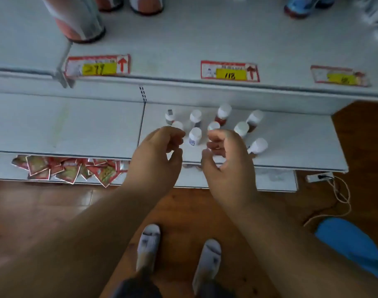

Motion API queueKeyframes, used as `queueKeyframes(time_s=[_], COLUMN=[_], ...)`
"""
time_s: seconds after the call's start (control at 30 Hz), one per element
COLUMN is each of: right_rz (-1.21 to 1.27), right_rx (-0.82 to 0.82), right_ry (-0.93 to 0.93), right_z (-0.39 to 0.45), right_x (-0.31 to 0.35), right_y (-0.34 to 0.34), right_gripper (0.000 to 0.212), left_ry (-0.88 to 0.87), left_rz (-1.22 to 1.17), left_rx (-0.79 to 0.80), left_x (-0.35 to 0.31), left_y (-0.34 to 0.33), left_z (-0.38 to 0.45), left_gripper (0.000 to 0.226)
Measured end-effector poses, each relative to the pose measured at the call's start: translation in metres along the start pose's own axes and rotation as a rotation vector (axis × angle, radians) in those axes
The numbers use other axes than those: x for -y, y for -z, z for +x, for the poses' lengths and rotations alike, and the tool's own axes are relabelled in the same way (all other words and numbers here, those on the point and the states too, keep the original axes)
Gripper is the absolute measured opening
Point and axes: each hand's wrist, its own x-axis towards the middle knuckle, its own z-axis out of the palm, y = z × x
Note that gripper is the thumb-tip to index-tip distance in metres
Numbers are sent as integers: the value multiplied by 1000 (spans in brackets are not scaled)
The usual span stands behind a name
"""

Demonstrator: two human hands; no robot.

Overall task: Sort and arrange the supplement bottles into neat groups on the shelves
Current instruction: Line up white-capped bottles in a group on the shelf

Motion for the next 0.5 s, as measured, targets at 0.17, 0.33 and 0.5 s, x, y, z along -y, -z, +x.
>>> queueKeyframes(time_s=[0.17, 0.33, 0.5], right_rz=[-2, 8, 34], right_rx=[62, 105, 125], right_ry=[-159, -268, -327], right_z=[-3, 19, 56], right_x=[-98, -169, -215], right_y=[-73, -135, -183], right_gripper=[40, 48, 58], left_ry=[55, 165, 258], left_rz=[13, -7, -102], left_rx=[54, 83, 66], left_x=[78, 148, 182], left_y=[-79, -149, -198], left_z=[22, 54, 98], left_gripper=[33, 31, 31])
